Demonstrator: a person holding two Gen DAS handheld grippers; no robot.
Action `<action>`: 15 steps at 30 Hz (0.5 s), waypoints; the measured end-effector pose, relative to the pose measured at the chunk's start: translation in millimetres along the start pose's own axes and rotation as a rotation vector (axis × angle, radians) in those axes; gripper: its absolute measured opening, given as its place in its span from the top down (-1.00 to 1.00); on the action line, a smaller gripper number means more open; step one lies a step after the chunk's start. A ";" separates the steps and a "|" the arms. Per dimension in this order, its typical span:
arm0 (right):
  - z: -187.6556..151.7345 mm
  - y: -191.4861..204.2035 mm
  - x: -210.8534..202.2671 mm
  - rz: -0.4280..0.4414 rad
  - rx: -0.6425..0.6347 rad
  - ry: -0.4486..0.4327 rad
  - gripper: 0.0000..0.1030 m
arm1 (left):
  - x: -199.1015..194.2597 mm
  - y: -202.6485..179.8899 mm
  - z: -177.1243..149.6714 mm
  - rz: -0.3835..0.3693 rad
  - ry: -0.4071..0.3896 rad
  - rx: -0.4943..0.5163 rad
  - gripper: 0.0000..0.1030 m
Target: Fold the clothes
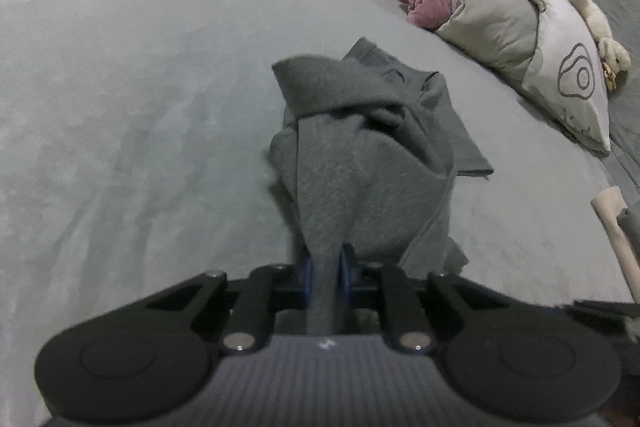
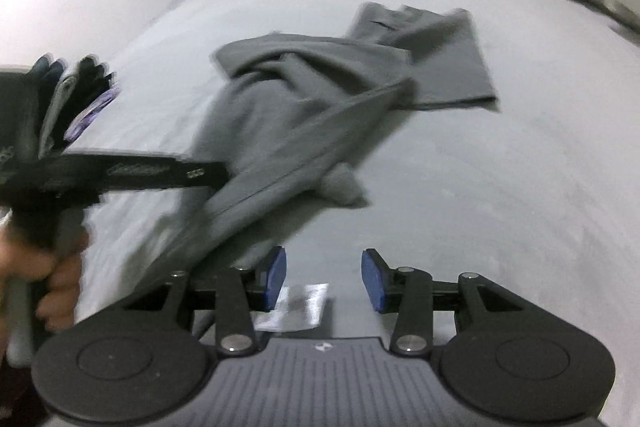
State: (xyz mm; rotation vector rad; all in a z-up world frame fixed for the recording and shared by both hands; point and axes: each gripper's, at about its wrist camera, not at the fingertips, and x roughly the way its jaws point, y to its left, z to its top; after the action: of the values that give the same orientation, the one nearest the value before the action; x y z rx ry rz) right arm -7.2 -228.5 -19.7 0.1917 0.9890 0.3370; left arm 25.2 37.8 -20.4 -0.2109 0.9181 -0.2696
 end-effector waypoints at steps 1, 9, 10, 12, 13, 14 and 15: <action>2.2 -2.8 1.3 -0.002 0.009 -0.003 0.20 | -2.1 0.9 -1.5 0.004 -0.002 0.003 0.78; 19.5 -16.4 28.6 -0.087 0.007 -0.025 0.20 | -16.2 6.1 -9.2 0.006 -0.041 0.033 -0.34; 21.0 -15.8 32.0 -0.088 0.004 -0.029 0.20 | -19.9 4.6 -9.5 -0.004 -0.056 0.046 -0.42; 23.8 -14.1 37.5 -0.089 -0.006 -0.041 0.20 | -28.4 -0.6 -10.1 -0.042 -0.086 0.077 -0.42; 24.4 -12.8 39.2 -0.091 -0.010 -0.045 0.20 | -30.5 -2.3 -9.8 -0.073 -0.093 0.083 -0.42; 25.5 -11.1 41.6 -0.091 -0.014 -0.056 0.20 | -32.7 -4.6 -9.7 -0.128 -0.098 0.085 -0.42; 26.5 -9.7 44.8 -0.089 -0.014 -0.071 0.20 | -32.5 -7.8 -9.9 -0.177 -0.092 0.087 -0.41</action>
State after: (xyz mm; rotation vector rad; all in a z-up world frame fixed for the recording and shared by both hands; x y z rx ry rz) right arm 39.6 -221.5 -43.5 0.1457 0.9221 0.2545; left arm -2.5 40.1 0.5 -0.2228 0.7956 -0.4597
